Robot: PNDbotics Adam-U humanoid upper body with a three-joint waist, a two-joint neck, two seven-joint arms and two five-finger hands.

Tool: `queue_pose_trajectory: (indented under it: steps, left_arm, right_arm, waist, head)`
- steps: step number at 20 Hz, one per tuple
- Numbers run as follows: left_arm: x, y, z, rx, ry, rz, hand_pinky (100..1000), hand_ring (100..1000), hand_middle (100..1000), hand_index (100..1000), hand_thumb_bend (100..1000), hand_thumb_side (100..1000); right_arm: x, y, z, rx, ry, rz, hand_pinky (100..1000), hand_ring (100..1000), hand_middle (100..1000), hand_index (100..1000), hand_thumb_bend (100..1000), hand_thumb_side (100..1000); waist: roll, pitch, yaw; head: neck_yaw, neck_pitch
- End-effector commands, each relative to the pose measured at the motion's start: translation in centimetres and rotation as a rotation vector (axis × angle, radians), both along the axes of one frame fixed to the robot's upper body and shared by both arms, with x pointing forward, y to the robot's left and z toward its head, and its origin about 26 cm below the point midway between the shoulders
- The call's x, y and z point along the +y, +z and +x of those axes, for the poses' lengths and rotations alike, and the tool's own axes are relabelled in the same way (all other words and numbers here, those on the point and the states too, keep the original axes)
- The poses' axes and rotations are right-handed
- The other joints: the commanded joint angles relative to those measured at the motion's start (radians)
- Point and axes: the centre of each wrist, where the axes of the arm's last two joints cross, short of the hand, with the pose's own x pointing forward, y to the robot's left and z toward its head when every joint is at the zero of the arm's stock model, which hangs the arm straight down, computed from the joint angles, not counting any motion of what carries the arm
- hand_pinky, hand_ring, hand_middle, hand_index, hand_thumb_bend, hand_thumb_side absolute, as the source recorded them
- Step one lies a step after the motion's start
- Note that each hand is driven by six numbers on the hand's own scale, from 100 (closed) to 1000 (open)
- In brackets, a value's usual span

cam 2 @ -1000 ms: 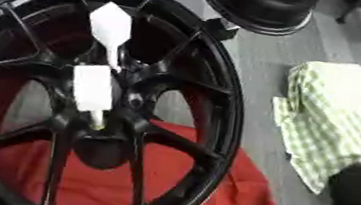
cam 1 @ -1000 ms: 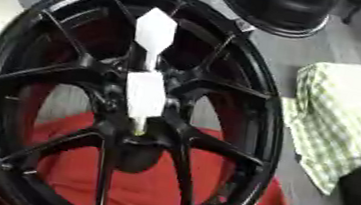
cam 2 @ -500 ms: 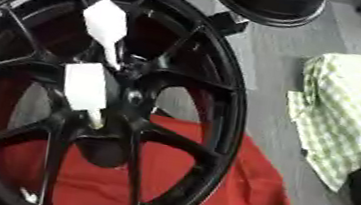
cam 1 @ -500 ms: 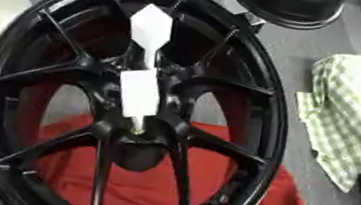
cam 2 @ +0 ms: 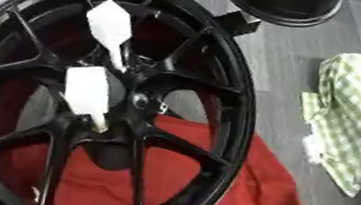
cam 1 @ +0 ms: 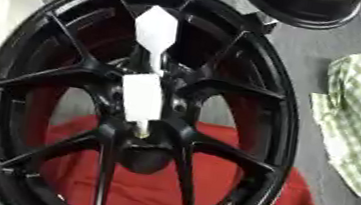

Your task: Pull the pin out of the wheel hub.

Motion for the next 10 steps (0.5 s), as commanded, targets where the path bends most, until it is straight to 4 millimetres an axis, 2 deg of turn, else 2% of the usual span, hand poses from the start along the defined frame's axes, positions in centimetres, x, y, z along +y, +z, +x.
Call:
queue_pose_trajectory:
  steps: [1, 3, 5, 7, 9, 10]
  left_arm:
    - [-0.1, 0.8, -0.2, -0.026, -0.010, 0.017, 784, 555, 618, 669, 100, 783]
    - [-0.1, 0.8, -0.2, -0.026, -0.013, 0.017, 784, 555, 618, 669, 100, 782]
    - [-0.2, 0.8, -0.2, -0.026, -0.018, 0.019, 784, 555, 617, 669, 100, 781]
    - [-0.2, 0.8, -0.2, -0.027, -0.020, 0.024, 784, 555, 617, 669, 100, 779]
    - [-0.2, 0.9, -0.1, -0.029, -0.024, 0.031, 784, 554, 617, 669, 100, 776]
    - [-0.2, 1.0, -0.1, -0.031, -0.027, 0.036, 783, 554, 617, 669, 100, 775]
  right_arm:
    - [0.5, 1.3, -0.8, -0.041, -0.027, -0.067, 913, 976, 832, 843, 424, 155]
    - [1.3, 1.4, -1.0, -0.058, -0.024, -0.087, 910, 959, 808, 845, 386, 100]
    - [2.5, 1.9, -0.8, -0.107, 0.009, -0.112, 905, 920, 765, 828, 233, 100]
    - [3.6, 2.7, -0.5, -0.179, 0.034, -0.143, 899, 886, 708, 798, 100, 258]
    - [4.8, 3.6, -0.1, -0.259, 0.053, -0.171, 891, 861, 677, 775, 100, 362]
    - [5.6, 4.0, 0.1, -0.302, 0.066, -0.178, 886, 850, 659, 760, 100, 327]
  waist:
    - [0.003, -0.012, 0.000]
    - [0.008, -0.011, -0.002]
    - [0.013, -0.010, -0.004]
    - [0.018, -0.011, -0.007]
    - [0.024, -0.011, -0.010]
    - [0.026, -0.011, -0.012]
  head:
    - [-0.008, -0.010]
    - [-0.009, -0.010]
    - [-0.010, -0.010]
    - [-0.009, -0.013]
    - [-0.006, -0.018]
    - [-0.003, -0.019]
